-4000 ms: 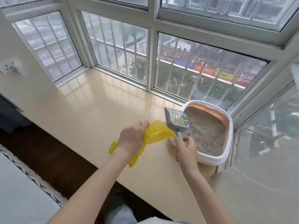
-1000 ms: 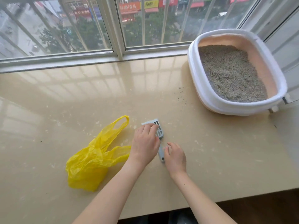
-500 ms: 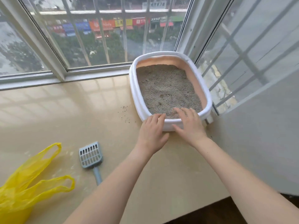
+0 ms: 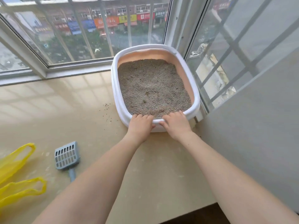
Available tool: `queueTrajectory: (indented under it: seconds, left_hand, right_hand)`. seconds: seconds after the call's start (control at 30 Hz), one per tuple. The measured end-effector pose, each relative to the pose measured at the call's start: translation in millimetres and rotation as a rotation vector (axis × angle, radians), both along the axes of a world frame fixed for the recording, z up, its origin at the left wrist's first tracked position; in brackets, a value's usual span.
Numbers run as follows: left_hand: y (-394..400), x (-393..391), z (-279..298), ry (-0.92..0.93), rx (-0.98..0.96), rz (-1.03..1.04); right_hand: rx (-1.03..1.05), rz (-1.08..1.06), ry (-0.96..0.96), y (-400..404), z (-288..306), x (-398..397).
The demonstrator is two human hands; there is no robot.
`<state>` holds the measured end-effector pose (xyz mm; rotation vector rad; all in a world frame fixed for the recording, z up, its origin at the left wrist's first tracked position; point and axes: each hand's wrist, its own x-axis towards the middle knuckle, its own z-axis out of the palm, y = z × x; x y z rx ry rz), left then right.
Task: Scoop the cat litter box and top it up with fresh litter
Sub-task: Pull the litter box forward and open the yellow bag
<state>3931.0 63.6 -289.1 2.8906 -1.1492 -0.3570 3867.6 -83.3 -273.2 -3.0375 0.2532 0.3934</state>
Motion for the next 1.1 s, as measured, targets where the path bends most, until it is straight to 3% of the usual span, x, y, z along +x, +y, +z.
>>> queueTrajectory:
  seconds: [1.1]
  left_hand:
    - [77.8, -185.6, 15.3, 0.159, 0.072, -0.035]
  right_hand:
    - [0.135, -0.092, -0.090, 74.7, 1.7, -199.5]
